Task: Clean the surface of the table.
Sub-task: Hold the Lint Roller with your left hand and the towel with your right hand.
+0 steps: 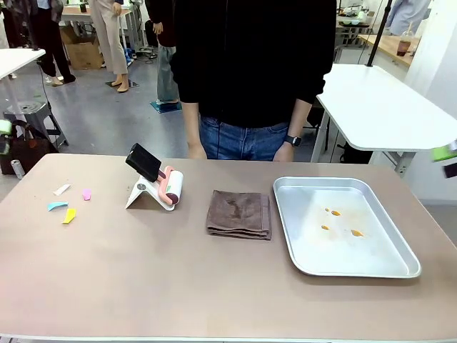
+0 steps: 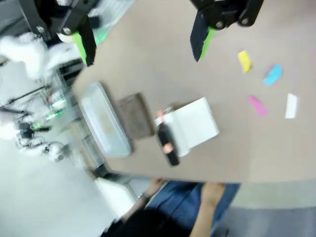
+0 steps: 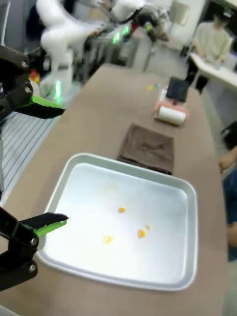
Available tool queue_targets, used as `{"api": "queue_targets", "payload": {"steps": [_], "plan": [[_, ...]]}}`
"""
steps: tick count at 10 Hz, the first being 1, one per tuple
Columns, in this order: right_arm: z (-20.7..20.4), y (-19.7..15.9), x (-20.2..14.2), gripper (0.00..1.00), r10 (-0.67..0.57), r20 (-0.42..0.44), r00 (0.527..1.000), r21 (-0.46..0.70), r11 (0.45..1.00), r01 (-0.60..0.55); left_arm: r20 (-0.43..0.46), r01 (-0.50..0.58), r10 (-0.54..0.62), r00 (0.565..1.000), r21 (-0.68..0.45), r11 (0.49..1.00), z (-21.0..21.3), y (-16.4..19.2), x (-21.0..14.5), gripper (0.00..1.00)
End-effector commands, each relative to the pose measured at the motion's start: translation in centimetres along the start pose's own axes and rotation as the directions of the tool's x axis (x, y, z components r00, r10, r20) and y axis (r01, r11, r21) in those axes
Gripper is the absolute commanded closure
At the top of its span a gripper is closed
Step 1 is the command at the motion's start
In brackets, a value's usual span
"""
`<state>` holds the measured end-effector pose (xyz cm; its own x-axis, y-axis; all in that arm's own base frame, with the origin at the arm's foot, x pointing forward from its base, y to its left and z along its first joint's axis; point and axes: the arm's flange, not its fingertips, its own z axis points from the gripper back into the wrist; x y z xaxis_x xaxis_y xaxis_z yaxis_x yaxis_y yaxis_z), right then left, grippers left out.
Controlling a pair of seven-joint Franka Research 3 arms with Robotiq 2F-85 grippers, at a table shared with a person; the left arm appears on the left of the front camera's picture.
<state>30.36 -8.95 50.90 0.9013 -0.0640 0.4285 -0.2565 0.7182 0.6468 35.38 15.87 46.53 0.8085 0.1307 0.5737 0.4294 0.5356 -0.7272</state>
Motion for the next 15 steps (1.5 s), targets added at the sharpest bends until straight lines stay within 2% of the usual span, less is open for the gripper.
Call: {"api": "queue_targets", "payload": {"steps": [1, 3, 4, 5, 7, 12, 15], "plan": [[3.3, -5.1, 1.0, 0.0, -0.214, 0.107, 0.971, 0.171, 0.966, 0.194, 0.073, -0.14, 0.156, 0.985, -0.186, 0.972, 1.0, 5.1, 1.0, 0.0], [6.3, -11.1, 0.5, 0.0, -0.41, 0.183, 0.894, 0.274, 0.894, 0.354, 0.056, -0.194, 0.21, 0.976, -0.214, 0.957, 1.6, 8.3, 0.3, 0.0], [7.0, -13.6, 0.1, 0.0, -0.479, 0.183, 0.858, 0.307, 0.857, 0.413, 0.048, -0.216, 0.233, 0.971, -0.232, 0.948, 1.8, 9.6, 0.0, 0.0], [7.6, -15.8, -0.7, 0.0, -0.531, 0.196, 0.825, 0.343, 0.825, 0.449, 0.062, -0.243, 0.265, 0.962, -0.244, 0.939, 2.0, 10.9, -0.3, 0.0], [7.7, -18.1, -2.0, 0.0, -0.568, 0.207, 0.796, 0.381, 0.797, 0.47, 0.101, -0.292, 0.331, 0.938, -0.286, 0.913, 1.9, 12.4, -1.2, 0.0], [7.4, -17.7, -2.4, 0.0, -0.552, 0.216, 0.805, 0.361, 0.812, 0.459, 0.112, -0.287, 0.332, 0.937, -0.301, 0.91, 0.2, 10.4, -1.3, 0.0], [7.0, -15.7, -1.6, 0.0, -0.476, 0.242, 0.845, 0.298, 0.866, 0.402, 0.097, -0.272, 0.303, 0.948, -0.246, 0.93, -0.7, 8.3, -0.6, 0.0]]}}
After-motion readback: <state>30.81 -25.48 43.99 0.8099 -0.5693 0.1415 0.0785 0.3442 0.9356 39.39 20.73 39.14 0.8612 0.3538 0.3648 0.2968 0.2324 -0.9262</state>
